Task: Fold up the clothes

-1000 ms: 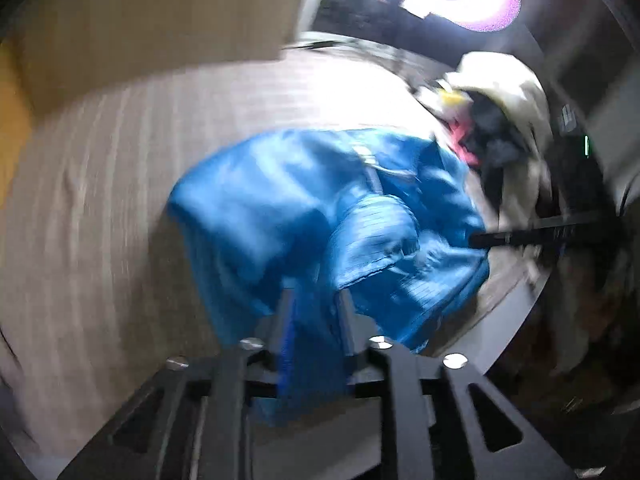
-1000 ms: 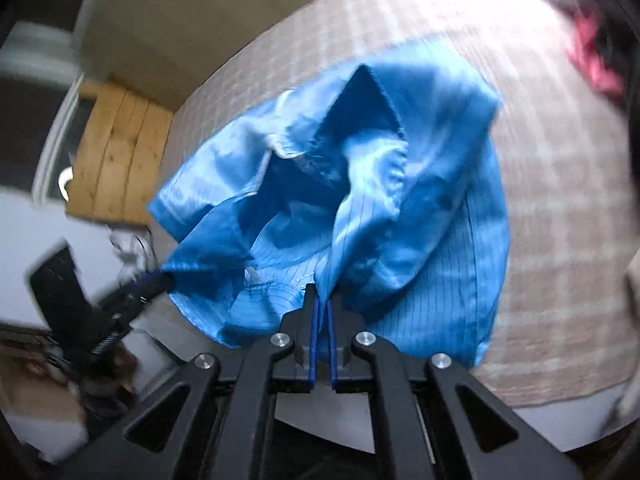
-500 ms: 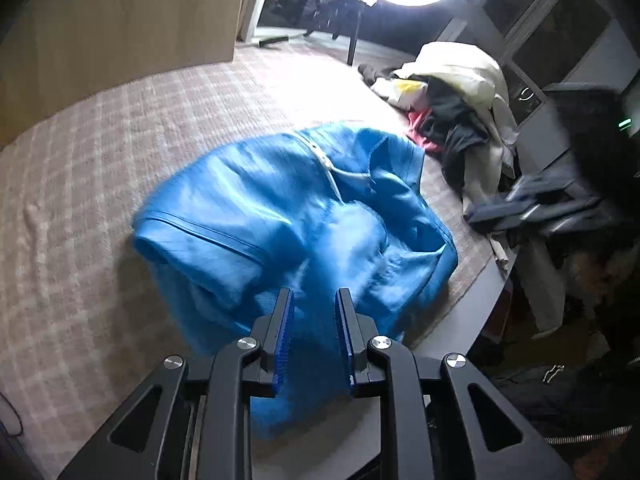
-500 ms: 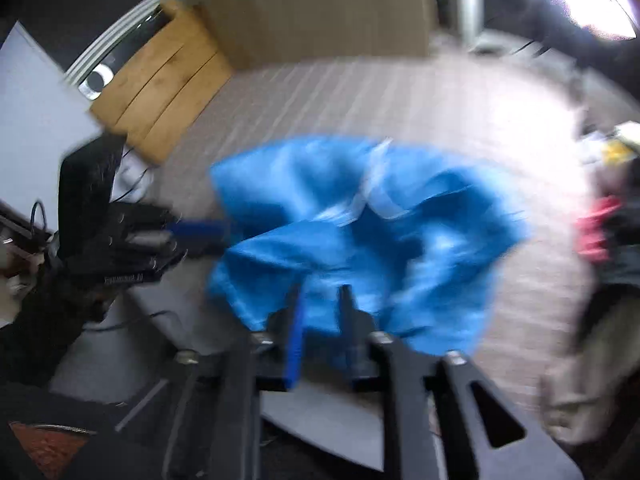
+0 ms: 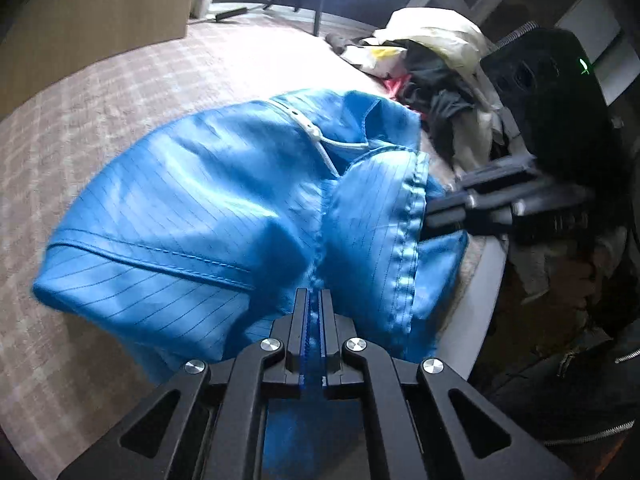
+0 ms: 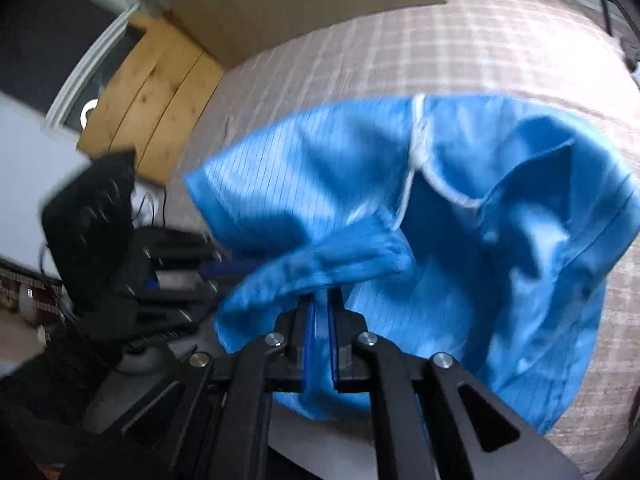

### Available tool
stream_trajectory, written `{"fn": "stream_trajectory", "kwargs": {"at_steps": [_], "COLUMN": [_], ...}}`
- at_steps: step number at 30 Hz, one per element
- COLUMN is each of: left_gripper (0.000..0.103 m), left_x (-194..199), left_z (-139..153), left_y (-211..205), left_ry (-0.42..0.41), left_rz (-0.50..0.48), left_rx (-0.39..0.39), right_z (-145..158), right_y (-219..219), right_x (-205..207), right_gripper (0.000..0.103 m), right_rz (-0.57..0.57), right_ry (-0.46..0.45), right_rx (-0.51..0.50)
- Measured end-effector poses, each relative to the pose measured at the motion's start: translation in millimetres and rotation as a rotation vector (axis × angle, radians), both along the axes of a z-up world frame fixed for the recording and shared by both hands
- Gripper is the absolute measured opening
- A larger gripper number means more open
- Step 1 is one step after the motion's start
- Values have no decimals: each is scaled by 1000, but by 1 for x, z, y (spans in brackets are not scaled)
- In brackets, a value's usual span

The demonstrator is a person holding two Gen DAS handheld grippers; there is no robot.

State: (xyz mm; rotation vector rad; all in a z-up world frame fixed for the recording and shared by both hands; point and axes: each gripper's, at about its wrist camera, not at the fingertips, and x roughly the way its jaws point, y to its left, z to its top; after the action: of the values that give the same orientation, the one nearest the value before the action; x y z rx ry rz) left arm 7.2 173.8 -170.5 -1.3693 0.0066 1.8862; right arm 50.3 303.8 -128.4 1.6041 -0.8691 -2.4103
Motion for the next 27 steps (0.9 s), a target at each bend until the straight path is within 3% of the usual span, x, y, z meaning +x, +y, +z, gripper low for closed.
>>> {"fn": "stream_trajectory", "kwargs": {"at_steps": [4,10,13,16,20,24,27], "left_gripper": [2,2,2,2,2,2,6], "left_x": [3,8,11,19,29,25,20], "left_z": [-11,-23,-26,-23,9,40,27], "left_y": [8,-3,-10,-23,-48,-19,16], "left_ry": [-40,-83,-100,-95,-71,-13,-30], "left_rz": [-53,-45,-31,-32,2,-80,-159], "left_rx": [39,108,134,104,120,133,79], "right_z": [-10,-9,-29,-53,-48,-30,-21], "right_y": [-6,-42,-51,-56,-51,-48,-44], "right_x": [-25,-49,-68,-77,-73,-71,-69], "right_gripper": [7,7,8,8,8,8,8], "right_rz": [21,88,85,84,73,78,76], "right_ry": [-29,-16,-67,-124,-125,-106,-104], "right_rx": [22,36,35,52,48,40,54]}}
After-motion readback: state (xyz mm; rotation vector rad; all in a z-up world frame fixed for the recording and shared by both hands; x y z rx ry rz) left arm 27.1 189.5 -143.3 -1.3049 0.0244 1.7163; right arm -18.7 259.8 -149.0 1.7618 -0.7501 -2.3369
